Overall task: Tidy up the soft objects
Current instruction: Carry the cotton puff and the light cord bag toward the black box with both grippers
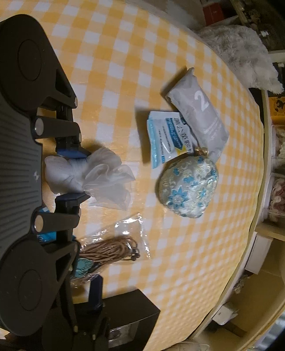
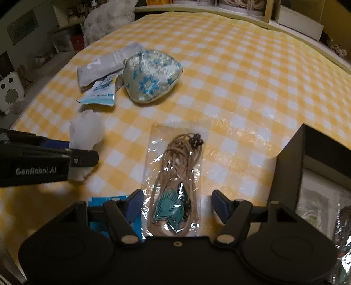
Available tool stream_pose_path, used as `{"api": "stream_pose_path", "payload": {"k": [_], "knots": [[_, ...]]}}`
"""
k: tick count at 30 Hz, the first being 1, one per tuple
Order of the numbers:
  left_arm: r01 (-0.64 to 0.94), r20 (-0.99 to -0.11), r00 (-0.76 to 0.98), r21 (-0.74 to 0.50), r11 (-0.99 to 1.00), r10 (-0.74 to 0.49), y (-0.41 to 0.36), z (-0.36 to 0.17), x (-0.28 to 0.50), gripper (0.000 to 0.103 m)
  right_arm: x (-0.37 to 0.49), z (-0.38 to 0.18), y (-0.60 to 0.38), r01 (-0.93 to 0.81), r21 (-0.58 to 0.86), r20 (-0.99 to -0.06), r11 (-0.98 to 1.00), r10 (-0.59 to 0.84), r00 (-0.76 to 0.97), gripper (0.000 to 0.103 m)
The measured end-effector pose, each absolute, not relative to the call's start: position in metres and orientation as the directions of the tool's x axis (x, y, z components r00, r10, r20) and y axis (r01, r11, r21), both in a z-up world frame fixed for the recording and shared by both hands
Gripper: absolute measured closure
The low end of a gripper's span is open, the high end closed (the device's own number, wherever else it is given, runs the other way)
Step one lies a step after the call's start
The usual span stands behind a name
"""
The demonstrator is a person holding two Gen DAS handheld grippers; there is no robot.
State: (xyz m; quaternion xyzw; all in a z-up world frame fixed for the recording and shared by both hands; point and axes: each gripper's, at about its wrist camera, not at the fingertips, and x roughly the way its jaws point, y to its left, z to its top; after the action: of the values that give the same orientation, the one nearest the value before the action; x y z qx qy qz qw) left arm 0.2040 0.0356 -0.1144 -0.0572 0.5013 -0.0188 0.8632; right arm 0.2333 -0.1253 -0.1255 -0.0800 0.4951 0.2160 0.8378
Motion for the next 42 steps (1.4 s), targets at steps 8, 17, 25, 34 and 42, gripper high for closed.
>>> {"api": "stream_pose_path", "payload": {"k": [8, 17, 25, 34, 42], "knots": [[-0.014, -0.871, 0.482, -0.118, 0.993, -0.097, 0.035, -0.117, 0.197, 0.069, 0.235, -0.126, -0.126, -0.445, 0.102, -0.846, 0.889, 0.313, 0.432, 0.046], [-0.019, -0.849, 0.516, -0.145, 0.989, -0.114, 0.036, -0.107, 0.198, 0.071, 0.231, -0.118, -0.130, -0.441, 0.118, -0.813, 0.890, 0.342, 0.472, 0.084], [-0.058, -0.813, 0.570, -0.188, 0.981, -0.122, 0.047, -0.092, 0.195, 0.071, 0.226, -0.097, -0.135, -0.431, 0.136, -0.764, 0.892, 0.371, 0.528, 0.088], [-0.041, -0.739, 0.654, -0.247, 0.968, -0.161, 0.045, -0.055, 0.185, 0.071, 0.212, -0.042, -0.162, -0.401, 0.151, -0.678, 0.903, 0.390, 0.623, 0.088], [0.026, -0.662, 0.714, -0.300, 0.954, -0.228, 0.031, -0.023, 0.169, 0.071, 0.183, 0.001, -0.207, -0.345, 0.145, -0.610, 0.927, 0.358, 0.706, 0.087]]}}
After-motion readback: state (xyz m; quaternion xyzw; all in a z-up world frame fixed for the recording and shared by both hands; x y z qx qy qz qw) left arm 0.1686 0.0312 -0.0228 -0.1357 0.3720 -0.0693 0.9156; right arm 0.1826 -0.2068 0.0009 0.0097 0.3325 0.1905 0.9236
